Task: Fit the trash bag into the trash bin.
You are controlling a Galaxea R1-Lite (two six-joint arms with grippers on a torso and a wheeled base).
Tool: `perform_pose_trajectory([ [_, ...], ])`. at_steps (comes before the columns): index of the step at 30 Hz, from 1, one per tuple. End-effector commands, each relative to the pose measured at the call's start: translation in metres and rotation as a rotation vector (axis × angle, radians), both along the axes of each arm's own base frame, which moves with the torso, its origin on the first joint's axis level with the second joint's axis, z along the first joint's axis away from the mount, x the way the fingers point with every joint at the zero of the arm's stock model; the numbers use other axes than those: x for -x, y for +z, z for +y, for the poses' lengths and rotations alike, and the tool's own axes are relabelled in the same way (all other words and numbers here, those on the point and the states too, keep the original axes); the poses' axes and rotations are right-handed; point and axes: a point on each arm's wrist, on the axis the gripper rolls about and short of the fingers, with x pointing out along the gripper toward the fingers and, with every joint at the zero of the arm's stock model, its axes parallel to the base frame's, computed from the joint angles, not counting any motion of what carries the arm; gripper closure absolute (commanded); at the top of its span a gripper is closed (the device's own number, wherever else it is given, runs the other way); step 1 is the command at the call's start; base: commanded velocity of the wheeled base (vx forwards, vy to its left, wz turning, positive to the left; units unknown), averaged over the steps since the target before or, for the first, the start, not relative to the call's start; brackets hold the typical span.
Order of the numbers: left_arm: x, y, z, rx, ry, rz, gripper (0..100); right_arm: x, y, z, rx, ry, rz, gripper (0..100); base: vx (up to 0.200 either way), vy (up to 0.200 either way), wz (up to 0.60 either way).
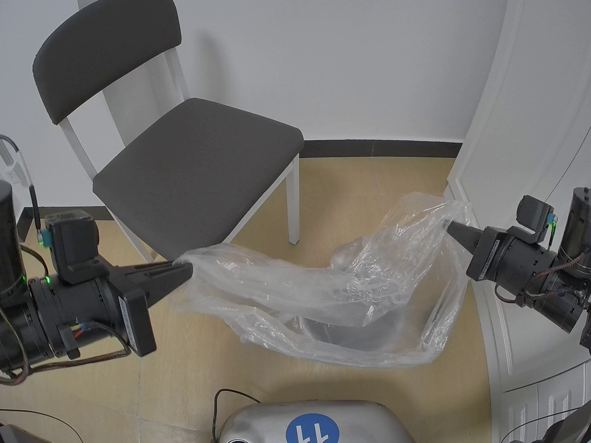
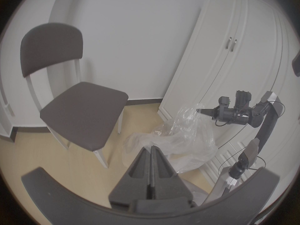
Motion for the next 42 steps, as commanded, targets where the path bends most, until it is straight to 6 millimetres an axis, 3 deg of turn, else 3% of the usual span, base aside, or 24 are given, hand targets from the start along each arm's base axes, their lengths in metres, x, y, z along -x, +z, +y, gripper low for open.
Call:
perform_pose_trajectory([
  [1,-0.002,-0.02,0.0,-0.008,0.016,0.071,100,0.003,0.004,-0.001,-0.006,-0.015,-0.014,100,0.0,0.0,0.0],
  [6,0.0,-0.042,0.003,0.005,0.028,0.184,100,-0.002,0.008,0.002,-0.01,-0.04,-0.024,100,0.0,0.0,0.0],
  [13,-0.003,-0.076,-0.002,-0.013,0.007,0.352,100,-0.009,0.047,0.02,-0.009,-0.04,-0.053,100,0.0,0.0,0.0],
  [18,-0.01,-0.1,-0.007,0.044,0.032,0.379,100,-0.016,0.064,0.042,-0.028,-0.061,-0.066,100,0.0,0.0,0.0],
  [22,-0.01,-0.112,-0.005,0.101,0.014,0.372,100,-0.023,0.078,0.048,-0.05,-0.073,-0.096,100,0.0,0.0,0.0],
  [31,-0.009,-0.12,-0.004,0.118,-0.004,0.371,100,-0.012,0.099,0.05,-0.046,-0.041,-0.136,100,0.0,0.0,0.0],
  [42,0.002,-0.122,-0.009,0.174,-0.026,0.438,100,0.006,0.121,0.07,-0.029,0.021,-0.184,100,0.0,0.0,0.0],
])
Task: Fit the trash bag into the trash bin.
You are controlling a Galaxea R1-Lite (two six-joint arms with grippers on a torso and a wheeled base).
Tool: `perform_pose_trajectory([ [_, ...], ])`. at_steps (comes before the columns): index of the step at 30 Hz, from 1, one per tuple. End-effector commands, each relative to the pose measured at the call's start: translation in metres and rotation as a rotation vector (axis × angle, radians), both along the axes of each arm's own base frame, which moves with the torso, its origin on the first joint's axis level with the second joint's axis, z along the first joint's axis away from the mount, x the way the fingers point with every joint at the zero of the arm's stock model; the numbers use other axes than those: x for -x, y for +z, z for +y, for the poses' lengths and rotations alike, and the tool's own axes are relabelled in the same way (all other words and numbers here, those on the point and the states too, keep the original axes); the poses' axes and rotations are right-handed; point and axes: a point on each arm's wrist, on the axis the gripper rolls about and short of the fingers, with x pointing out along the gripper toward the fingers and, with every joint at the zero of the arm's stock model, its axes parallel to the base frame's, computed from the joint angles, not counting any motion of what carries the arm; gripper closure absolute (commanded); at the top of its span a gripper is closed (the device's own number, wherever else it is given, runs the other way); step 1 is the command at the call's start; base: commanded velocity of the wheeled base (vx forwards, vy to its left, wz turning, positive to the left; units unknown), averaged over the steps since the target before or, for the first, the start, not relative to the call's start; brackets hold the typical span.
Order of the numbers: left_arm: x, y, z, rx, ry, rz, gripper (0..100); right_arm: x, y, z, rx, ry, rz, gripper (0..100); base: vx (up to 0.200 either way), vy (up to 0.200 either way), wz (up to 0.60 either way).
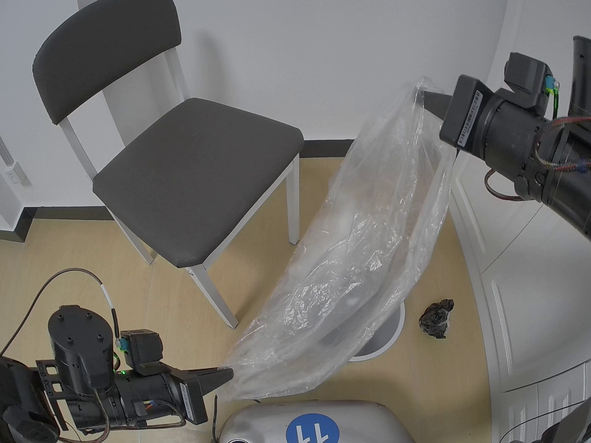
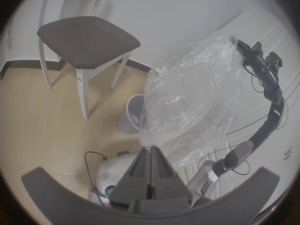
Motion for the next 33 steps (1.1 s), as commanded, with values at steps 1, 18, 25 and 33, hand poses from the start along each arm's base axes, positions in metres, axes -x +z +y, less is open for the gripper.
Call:
perform_pose_trajectory([
  [1,0.005,-0.001,-0.004,0.012,-0.026,0.013,100,0.004,0.002,0.011,-0.001,0.029,-0.005,100,0.0,0.0,0.0],
  [18,0.009,-0.017,-0.019,-0.017,-0.087,0.054,0,0.009,0.01,0.027,-0.018,0.075,-0.02,100,0.0,0.0,0.0],
  [25,-0.002,-0.025,-0.019,-0.008,-0.036,0.055,0,0.008,0.008,0.032,-0.002,0.062,-0.021,100,0.0,0.0,0.0],
  [33,-0.02,-0.03,-0.014,0.013,0.051,0.068,0,0.012,0.011,0.031,-0.007,0.069,-0.028,100,0.0,0.0,0.0],
])
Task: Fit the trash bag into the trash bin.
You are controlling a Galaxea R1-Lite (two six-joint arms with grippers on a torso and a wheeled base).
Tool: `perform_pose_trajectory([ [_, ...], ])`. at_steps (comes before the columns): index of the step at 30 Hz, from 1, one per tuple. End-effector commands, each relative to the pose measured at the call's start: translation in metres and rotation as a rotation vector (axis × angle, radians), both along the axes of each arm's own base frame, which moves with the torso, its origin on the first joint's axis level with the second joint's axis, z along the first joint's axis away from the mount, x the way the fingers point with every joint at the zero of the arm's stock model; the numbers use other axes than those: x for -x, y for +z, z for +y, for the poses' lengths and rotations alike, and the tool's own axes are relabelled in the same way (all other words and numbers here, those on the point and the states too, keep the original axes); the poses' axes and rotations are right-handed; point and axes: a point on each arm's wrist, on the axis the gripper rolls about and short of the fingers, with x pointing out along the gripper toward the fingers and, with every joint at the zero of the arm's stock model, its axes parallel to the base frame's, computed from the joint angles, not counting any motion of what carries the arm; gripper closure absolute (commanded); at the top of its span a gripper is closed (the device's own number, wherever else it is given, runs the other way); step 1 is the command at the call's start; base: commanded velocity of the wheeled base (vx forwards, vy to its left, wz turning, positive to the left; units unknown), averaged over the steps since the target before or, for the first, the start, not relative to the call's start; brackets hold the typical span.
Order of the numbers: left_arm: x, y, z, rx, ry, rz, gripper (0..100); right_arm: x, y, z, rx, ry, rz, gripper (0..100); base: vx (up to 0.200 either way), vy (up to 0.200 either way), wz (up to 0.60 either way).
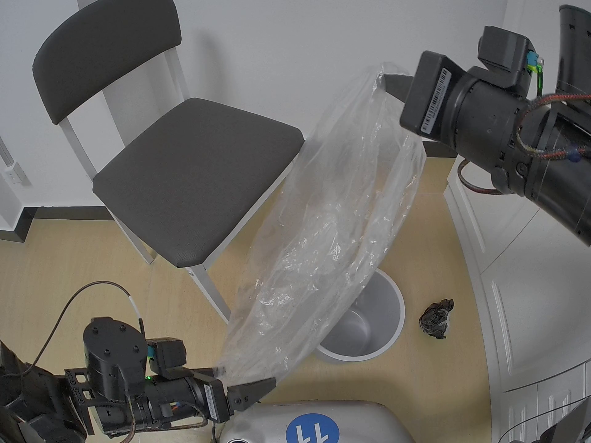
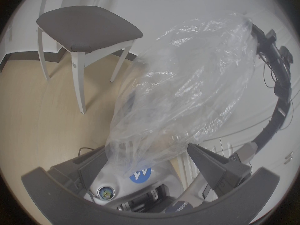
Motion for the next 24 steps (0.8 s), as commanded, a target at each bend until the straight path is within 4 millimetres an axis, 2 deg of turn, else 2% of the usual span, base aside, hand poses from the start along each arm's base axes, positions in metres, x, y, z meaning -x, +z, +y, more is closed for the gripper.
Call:
perform_pose_trajectory([
  [1,-0.011,-0.005,0.003,0.019,0.053,0.009,0,0.002,0.001,0.0,-0.002,0.007,-0.002,100,0.0,0.0,0.0],
  [10,-0.003,0.01,0.013,0.101,0.062,-0.077,0,0.002,-0.005,-0.001,0.012,0.005,0.008,100,0.0,0.0,0.0],
  [24,-0.016,0.006,0.023,0.112,0.083,-0.042,0,0.004,-0.003,-0.002,0.007,0.007,0.004,100,0.0,0.0,0.0],
])
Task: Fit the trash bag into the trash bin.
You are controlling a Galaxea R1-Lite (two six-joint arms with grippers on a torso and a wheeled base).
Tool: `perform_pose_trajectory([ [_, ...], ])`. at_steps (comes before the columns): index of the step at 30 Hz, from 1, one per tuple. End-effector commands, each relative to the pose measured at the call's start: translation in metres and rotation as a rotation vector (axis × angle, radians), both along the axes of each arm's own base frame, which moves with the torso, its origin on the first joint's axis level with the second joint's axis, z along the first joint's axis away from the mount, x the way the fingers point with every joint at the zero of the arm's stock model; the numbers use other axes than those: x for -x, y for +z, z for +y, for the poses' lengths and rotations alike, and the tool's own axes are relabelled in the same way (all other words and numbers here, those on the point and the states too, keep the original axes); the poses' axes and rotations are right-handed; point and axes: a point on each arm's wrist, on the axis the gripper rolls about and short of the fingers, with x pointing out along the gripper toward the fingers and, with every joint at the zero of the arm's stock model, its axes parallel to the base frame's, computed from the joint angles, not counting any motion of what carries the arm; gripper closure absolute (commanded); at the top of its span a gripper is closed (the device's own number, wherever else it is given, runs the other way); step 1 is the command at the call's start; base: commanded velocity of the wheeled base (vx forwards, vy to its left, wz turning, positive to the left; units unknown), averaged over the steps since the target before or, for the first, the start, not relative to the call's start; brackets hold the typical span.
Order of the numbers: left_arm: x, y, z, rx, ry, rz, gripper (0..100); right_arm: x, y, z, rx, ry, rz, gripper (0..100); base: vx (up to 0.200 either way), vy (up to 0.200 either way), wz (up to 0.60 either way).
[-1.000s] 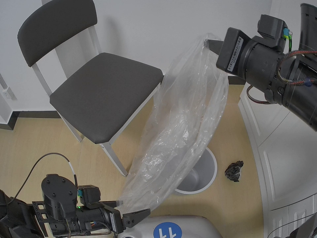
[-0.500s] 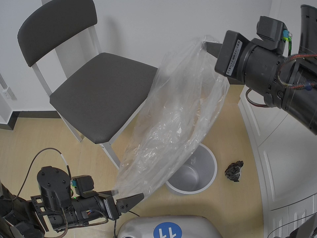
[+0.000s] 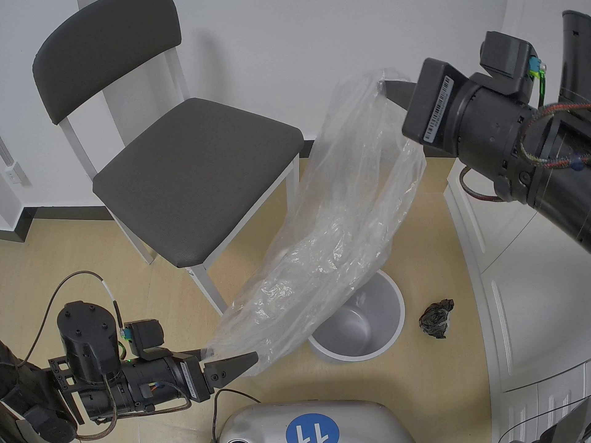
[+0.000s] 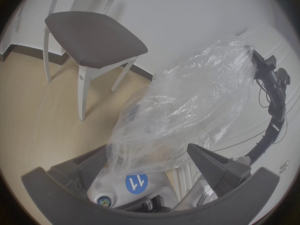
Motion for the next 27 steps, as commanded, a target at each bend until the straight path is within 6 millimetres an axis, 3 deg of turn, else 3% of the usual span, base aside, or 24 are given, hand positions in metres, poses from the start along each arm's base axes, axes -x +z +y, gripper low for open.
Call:
perform_pose_trajectory([
  [1,-0.006,-0.003,0.004,-0.005,0.021,0.017,0,0.002,0.001,0.0,-0.004,0.005,-0.003,100,0.0,0.0,0.0],
  [16,-0.031,-0.042,-0.003,-0.04,0.062,0.078,0,0.015,0.004,0.01,-0.013,0.053,-0.009,100,0.0,0.0,0.0],
  [27,-0.034,-0.067,-0.006,-0.015,0.087,0.109,0,0.015,0.006,0.01,-0.019,0.056,-0.012,100,0.0,0.0,0.0],
])
